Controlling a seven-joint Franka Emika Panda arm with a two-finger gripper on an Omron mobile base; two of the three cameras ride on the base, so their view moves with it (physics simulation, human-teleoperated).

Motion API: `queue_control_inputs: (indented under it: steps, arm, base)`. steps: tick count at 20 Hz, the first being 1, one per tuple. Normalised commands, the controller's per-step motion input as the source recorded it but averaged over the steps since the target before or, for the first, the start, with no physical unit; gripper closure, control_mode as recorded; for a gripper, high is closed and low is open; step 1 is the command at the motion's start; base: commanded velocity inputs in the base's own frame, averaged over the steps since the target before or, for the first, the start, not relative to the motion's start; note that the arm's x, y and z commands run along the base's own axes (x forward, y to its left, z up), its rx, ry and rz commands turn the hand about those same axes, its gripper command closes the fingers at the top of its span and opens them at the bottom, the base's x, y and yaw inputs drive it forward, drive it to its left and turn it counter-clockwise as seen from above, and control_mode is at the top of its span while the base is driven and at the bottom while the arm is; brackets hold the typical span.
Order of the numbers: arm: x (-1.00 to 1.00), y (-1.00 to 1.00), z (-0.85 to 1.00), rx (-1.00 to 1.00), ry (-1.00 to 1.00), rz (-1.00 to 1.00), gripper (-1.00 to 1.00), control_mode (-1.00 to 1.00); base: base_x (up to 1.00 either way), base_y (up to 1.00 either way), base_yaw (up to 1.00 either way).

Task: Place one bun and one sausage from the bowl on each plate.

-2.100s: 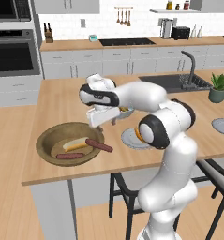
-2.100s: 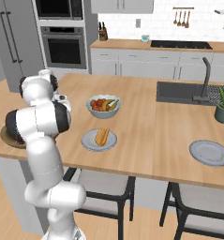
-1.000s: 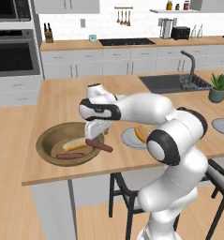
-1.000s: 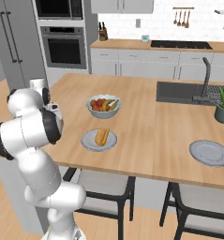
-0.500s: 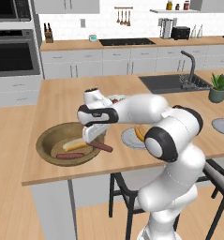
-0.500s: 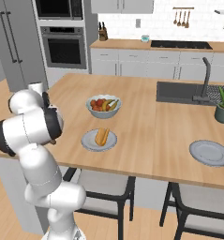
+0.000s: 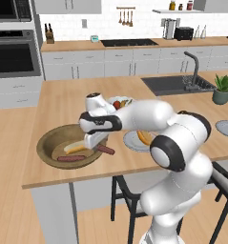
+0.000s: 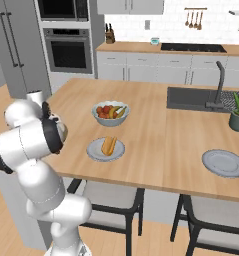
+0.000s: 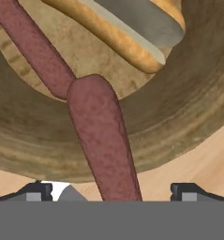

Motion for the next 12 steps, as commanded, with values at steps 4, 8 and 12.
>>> queue_control_inputs:
  steps: [4, 8, 12]
  arm:
    - [-0.09, 0.00, -0.06, 0.00, -0.12, 0.00, -1.00, -1.00]
    - [-0.02, 0.00, -0.13, 0.00, -0.16, 0.00, -1.00, -1.00]
    - [-0.02, 0.00, -0.19, 0.00, -0.11, 0.00, -1.00, -1.00]
  base:
    - [0.00, 0.00, 0.00]
    - [0.00, 0.00, 0.00]
    - [0.00, 0.00, 0.00]
